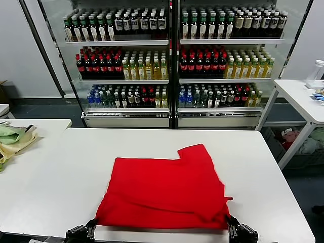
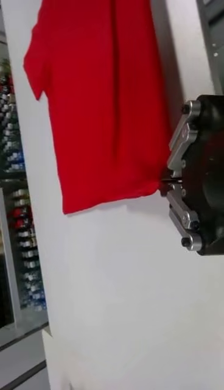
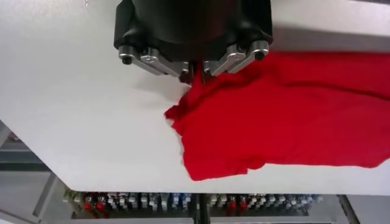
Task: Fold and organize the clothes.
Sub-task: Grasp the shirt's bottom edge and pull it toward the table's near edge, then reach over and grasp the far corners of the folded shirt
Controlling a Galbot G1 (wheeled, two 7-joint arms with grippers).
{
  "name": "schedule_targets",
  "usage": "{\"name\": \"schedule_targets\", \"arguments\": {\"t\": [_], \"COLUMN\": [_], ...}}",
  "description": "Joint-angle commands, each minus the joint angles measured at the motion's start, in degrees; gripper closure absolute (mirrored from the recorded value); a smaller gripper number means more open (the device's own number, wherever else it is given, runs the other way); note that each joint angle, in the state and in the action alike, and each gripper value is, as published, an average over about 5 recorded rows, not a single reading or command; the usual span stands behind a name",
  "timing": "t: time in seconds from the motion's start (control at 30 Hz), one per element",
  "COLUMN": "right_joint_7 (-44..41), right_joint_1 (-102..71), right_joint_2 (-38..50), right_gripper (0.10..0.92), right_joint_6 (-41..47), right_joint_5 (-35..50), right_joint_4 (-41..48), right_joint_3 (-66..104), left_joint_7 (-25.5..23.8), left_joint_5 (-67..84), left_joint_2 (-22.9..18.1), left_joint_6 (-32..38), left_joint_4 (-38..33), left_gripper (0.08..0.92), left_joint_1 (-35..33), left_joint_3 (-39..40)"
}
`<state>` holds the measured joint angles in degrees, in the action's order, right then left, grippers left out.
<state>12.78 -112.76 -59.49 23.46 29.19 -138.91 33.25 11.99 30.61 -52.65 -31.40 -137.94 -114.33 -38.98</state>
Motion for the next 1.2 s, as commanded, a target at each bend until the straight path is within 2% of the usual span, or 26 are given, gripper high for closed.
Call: {"name": "schedule_targets", "arguments": {"t": [0.03, 0.17, 0.3, 0.47, 0.67, 0.87, 1.03, 1.2], "right_joint_7": [0.5, 1.2, 1.6, 2.7, 6.6, 7.0, 7.1, 6.3], "right_joint_1": [1.4, 10.7, 27.1, 45.9, 61.5, 70.4, 74.5, 75.7], "right_joint_2": [0.6, 1.8, 1.4, -1.3, -7.5, -13.7, -17.2, -18.2], "right_gripper": [0.582, 0.479, 0.357, 0.230, 0.203, 0.202, 0.202, 0.202], "right_joint_6": [-0.2, 0.3, 3.5, 8.5, 9.0, 9.2, 9.3, 9.6], "right_joint_5": [0.1, 3.0, 3.8, 3.2, 4.1, 0.7, -0.1, -0.2], "right_joint_4": [-4.7, -3.6, 5.4, 17.7, 32.4, 46.0, 54.9, 59.0], "right_joint_3": [1.0, 2.1, -2.1, -11.5, -19.4, -23.1, -23.9, -23.7], "left_joint_7": [-2.5, -2.4, -3.0, -4.5, -6.4, -9.6, -11.6, -14.2], "left_joint_5": [-3.7, -2.4, 0.8, 3.5, 3.3, 2.1, 1.9, 1.8], "left_joint_2": [-0.2, -0.2, 0.3, 0.5, -1.1, -4.4, -3.8, -3.1], "left_joint_6": [-0.2, -0.5, 0.3, 0.2, -1.3, -1.9, -1.9, -1.9], "left_joint_4": [-0.6, -2.2, -0.9, 8.0, 22.0, 33.2, 41.8, 48.7], "left_gripper": [0.709, 0.588, 0.475, 0.328, 0.192, 0.177, 0.177, 0.177], "left_joint_1": [-1.7, 0.4, 8.5, 25.2, 41.5, 52.5, 59.9, 64.5], "left_joint_3": [-2.0, -4.3, -3.8, 5.5, 14.0, 18.4, 21.0, 22.8]}}
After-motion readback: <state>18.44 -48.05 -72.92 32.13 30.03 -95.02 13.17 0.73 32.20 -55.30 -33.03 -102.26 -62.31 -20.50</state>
